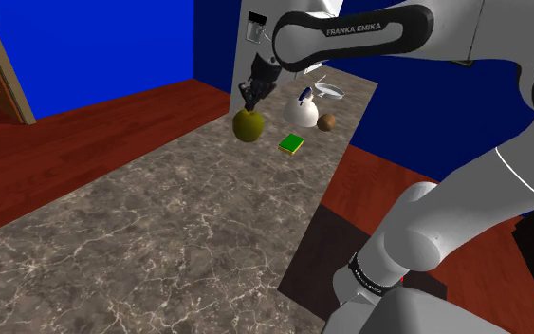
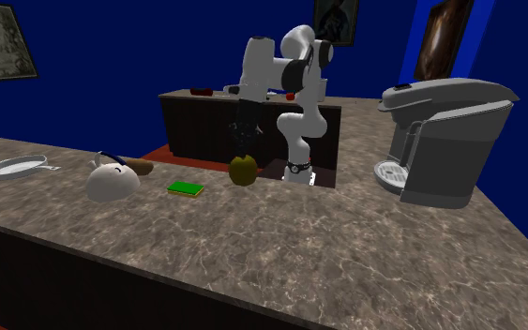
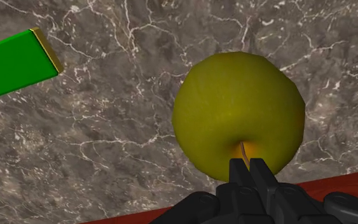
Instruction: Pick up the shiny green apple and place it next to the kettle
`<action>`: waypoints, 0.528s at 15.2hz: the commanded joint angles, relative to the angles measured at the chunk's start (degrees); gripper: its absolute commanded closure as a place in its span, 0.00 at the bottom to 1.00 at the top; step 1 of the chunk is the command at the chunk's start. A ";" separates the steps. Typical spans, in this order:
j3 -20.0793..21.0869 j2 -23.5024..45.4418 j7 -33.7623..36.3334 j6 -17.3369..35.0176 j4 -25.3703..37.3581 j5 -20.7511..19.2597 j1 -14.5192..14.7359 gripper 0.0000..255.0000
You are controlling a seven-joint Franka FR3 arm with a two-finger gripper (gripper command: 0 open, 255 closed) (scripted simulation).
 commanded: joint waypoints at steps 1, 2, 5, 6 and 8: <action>-0.02 -0.22 -0.17 -1.78 1.55 0.09 0.02 1.00; -0.02 -0.32 -0.22 -2.56 2.23 0.13 0.03 1.00; -0.02 -0.53 -0.39 -4.88 4.35 0.23 0.06 1.00; -0.02 -0.58 -0.44 -5.65 5.08 0.26 0.07 1.00; -0.02 -0.63 -0.54 -7.19 6.57 0.32 0.08 1.00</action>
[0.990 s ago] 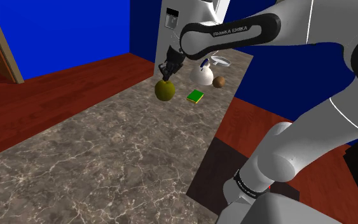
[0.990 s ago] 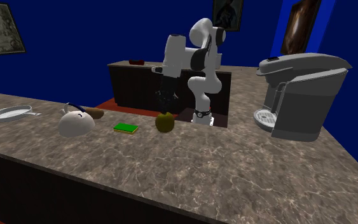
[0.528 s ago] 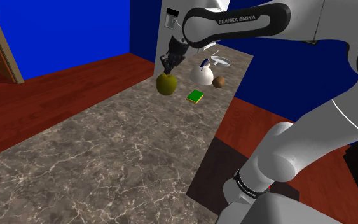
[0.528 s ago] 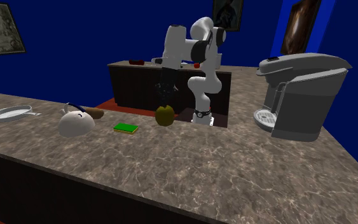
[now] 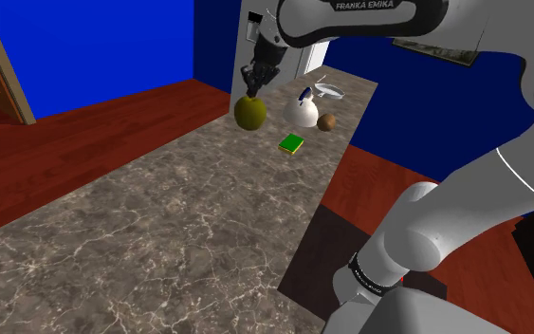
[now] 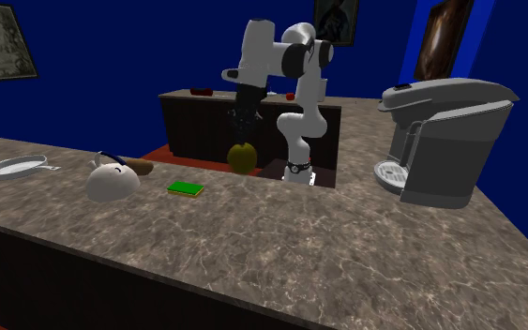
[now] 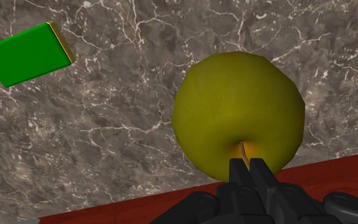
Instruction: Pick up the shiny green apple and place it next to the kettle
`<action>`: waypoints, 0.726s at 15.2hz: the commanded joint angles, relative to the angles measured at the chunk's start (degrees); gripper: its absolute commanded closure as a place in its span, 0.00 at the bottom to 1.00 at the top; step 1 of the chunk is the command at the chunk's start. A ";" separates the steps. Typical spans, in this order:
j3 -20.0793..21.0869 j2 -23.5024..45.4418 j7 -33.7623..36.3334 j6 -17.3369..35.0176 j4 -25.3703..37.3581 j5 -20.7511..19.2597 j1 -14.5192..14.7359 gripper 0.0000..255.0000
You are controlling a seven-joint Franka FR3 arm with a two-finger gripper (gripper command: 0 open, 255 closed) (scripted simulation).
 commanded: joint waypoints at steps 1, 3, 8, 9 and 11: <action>0.04 -0.15 -0.06 -1.64 1.47 0.06 0.03 1.00; 0.04 -0.13 -0.16 -3.17 3.03 0.11 0.04 1.00; 0.06 0.14 -0.39 -7.01 7.14 0.22 0.06 1.00; 0.06 0.23 -0.44 -7.77 8.00 0.24 0.06 1.00; 0.07 0.45 -0.53 -9.31 9.76 0.28 0.07 1.00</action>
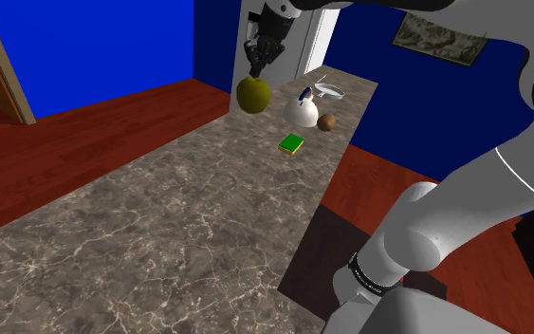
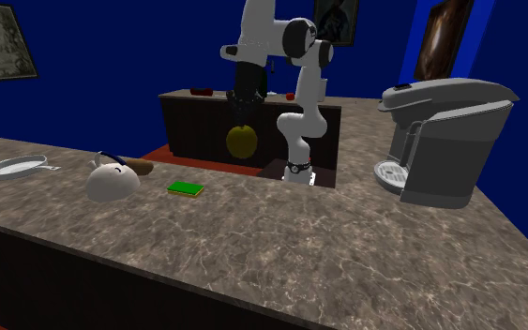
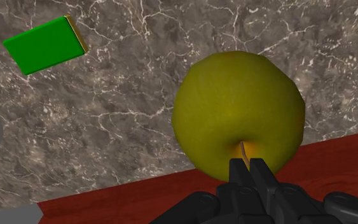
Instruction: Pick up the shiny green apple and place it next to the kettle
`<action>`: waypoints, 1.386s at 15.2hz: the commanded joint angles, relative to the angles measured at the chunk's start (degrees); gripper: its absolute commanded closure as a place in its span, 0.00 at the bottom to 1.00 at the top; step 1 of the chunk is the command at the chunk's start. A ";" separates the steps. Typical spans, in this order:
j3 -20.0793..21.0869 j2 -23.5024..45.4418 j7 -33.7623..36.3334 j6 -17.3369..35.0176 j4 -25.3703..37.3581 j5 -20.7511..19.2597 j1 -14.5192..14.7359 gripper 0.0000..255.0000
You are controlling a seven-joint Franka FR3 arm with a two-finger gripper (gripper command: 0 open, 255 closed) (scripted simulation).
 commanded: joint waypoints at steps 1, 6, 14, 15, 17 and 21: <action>0.00 0.05 -0.08 -1.25 1.28 0.03 0.00 1.00; -5.05 -0.83 -7.31 -0.94 0.47 0.54 -2.10 1.00; -13.37 0.88 -19.10 -0.99 2.54 1.74 -5.26 1.00; -14.42 1.37 -20.61 -1.06 3.10 2.00 -5.65 1.00; -16.53 2.54 -23.66 -1.23 4.42 2.62 -6.40 1.00; -20.78 5.67 -29.92 -1.82 7.89 4.40 -7.90 1.00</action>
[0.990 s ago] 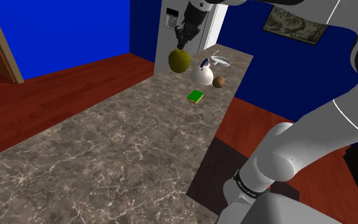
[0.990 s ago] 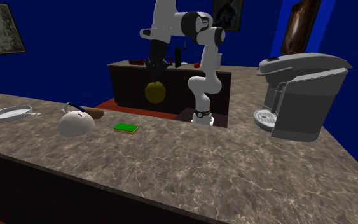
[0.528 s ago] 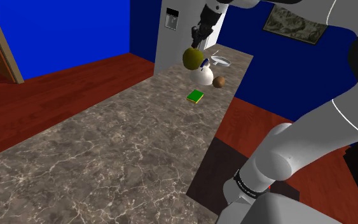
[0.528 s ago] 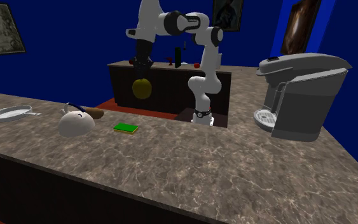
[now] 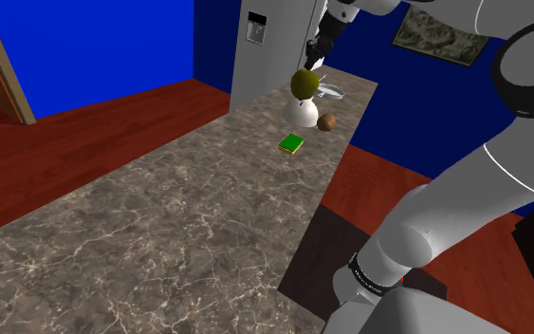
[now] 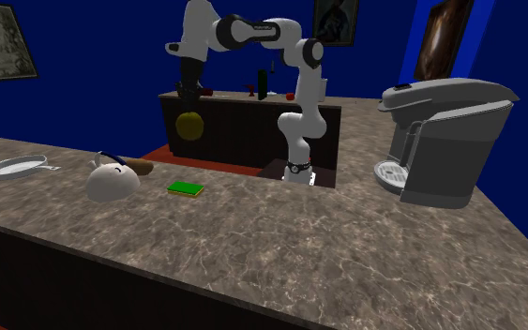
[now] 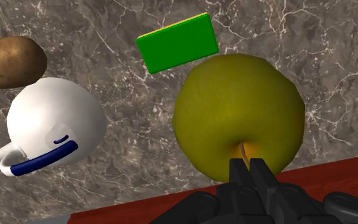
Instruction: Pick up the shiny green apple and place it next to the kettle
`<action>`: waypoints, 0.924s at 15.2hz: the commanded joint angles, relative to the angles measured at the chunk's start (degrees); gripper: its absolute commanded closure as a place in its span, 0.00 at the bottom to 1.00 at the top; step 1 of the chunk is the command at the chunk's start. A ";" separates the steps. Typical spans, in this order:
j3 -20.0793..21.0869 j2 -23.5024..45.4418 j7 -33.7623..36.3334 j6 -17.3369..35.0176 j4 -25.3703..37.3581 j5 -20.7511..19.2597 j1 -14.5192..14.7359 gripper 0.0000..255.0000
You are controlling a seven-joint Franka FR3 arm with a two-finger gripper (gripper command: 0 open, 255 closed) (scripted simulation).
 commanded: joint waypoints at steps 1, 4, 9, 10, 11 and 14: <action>-2.32 1.67 -3.56 -0.28 1.77 1.08 -0.87 1.00; -5.50 4.97 -8.46 -1.11 5.37 3.21 -2.11 1.00; -10.57 12.10 -16.94 -3.41 13.08 8.32 -4.91 1.00; -11.47 13.79 -18.66 -4.06 14.91 9.59 -5.70 1.00; -12.33 15.57 -20.37 -4.78 16.86 10.95 -6.56 1.00; -13.54 18.71 -23.40 -5.40 19.57 13.41 -8.38 1.00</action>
